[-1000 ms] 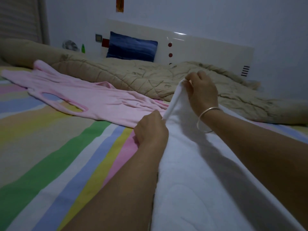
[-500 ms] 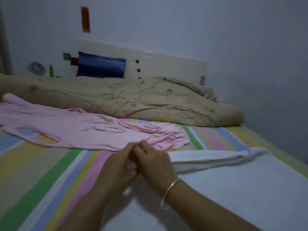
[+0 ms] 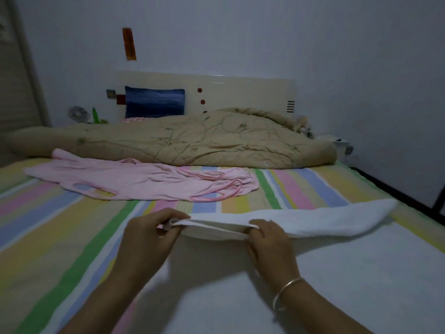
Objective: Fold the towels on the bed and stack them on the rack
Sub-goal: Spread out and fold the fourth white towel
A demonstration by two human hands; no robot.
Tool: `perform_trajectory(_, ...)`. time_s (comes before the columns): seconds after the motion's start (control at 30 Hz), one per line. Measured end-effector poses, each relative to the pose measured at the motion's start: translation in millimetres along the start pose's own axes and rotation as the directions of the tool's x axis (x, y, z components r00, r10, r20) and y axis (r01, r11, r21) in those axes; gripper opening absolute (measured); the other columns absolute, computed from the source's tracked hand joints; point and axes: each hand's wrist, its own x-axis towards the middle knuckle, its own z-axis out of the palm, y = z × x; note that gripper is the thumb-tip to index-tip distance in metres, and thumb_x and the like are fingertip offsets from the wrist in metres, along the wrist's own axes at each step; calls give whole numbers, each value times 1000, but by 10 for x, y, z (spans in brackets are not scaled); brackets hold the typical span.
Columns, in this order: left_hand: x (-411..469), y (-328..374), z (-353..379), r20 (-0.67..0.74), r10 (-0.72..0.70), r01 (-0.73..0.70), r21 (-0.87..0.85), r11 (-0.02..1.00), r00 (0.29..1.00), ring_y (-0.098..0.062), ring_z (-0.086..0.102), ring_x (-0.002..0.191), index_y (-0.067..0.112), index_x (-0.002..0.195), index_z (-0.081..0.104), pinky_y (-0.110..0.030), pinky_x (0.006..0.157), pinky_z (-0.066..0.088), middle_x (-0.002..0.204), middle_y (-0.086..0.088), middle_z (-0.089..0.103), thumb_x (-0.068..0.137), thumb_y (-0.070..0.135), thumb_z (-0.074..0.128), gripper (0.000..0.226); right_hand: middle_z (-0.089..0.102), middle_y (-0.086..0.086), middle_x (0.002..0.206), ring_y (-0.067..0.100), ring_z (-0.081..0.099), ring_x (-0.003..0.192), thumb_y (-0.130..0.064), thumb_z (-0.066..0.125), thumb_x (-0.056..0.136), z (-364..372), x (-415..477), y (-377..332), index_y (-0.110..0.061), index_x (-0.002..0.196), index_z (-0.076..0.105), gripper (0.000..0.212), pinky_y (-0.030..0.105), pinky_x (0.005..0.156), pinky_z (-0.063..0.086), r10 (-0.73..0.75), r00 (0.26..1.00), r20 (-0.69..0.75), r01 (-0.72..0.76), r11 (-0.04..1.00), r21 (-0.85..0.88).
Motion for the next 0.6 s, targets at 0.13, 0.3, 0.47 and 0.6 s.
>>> perform_trajectory(0.13,-195,97,-226,-32,-39,39,21,999,999,3,63,70,34,81,72,-8,62,45,78,25,68,73,19,62,19,64,8,85,31,59,65,-18,85,56,-212,-202,412,-14,64,65,22,37,66,45,116,989,93,-97,978,-186)
perform_trajectory(0.3,-419,49,-331,-23,-99,101,70,992,995,2,64,73,31,79,73,-11,62,47,82,25,68,76,8,74,24,60,12,76,33,56,61,-12,87,52,-480,-464,670,-13,59,62,26,39,56,47,153,969,192,-89,947,-308)
perform_trajectory(0.47,-671,59,-330,8,-145,143,105,984,989,2,62,67,38,78,69,-21,64,50,73,26,67,72,39,56,14,56,11,71,33,55,60,-21,83,53,-767,-649,872,-15,59,61,24,39,54,44,99,956,276,10,929,-369)
perform_trajectory(0.6,-906,47,-398,56,-103,83,288,954,993,-6,67,73,21,79,72,-23,68,50,76,18,70,71,3,71,20,54,9,73,32,54,59,-29,51,77,-1247,-711,917,-13,65,57,21,36,49,42,-164,969,184,205,952,-227)
